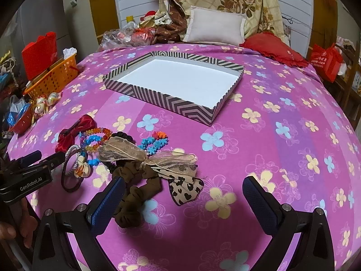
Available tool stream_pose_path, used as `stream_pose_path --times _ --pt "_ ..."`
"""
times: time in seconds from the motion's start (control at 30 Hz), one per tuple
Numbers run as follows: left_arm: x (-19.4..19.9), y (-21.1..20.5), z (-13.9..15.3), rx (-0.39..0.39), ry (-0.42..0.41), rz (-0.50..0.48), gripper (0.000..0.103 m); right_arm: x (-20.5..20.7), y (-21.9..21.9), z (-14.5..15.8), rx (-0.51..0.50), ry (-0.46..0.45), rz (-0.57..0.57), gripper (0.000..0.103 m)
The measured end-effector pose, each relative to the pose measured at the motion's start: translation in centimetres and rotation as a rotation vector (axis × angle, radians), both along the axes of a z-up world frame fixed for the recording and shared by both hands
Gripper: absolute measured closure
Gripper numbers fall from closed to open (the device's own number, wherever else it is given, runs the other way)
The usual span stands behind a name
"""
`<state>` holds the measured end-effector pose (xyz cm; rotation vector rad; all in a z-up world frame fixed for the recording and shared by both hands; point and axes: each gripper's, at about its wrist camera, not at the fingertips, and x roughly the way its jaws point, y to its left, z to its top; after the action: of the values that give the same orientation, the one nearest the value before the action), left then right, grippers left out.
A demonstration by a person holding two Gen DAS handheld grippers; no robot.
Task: Organize jewelry
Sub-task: 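Move both tools toward the hair accessories beside the striped tray, then grasp the red satin bow with the left tool while the right tool grasps the brown scrunchie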
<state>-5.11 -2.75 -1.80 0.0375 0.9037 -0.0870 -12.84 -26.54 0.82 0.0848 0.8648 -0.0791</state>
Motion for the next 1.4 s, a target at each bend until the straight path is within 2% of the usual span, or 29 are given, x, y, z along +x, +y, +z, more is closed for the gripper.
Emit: stream_pose_path --times 0.23,0.4,0.53,0.7,0.87,1.23,1.4 --pt "0.0 0.3 0.4 0.007 0.002 -0.005 0.020 -0.1 0.2 -0.1 -0.007 0.005 0.013 0.000" --pt "0.0 2.1 1.3 0.000 -0.009 0.006 0.020 -0.3 -0.2 0.0 0.021 -0.001 0.027 0.000" --pt "-0.1 3.7 1.4 -0.027 0.011 0.004 0.020 -0.6 0.1 0.1 0.056 -0.011 0.078 0.000" --pt "0.1 5.4 0.7 -0.077 0.059 -0.001 0.020 -0.5 1.0 -0.4 0.046 -0.009 0.116 0.000" --pt "1.1 6.0 0.8 -0.077 0.061 0.012 0.020 -0.2 1.3 -0.4 0.041 -0.014 0.124 0.000" --pt "5.5 4.4 1.1 -0.019 0.041 -0.029 0.020 0.9 1.0 -0.8 0.047 -0.001 0.126 0.000" --pt "7.4 4.2 0.3 -0.003 0.064 -0.039 0.020 2.2 1.4 -1.2 0.028 0.003 0.142 0.000"
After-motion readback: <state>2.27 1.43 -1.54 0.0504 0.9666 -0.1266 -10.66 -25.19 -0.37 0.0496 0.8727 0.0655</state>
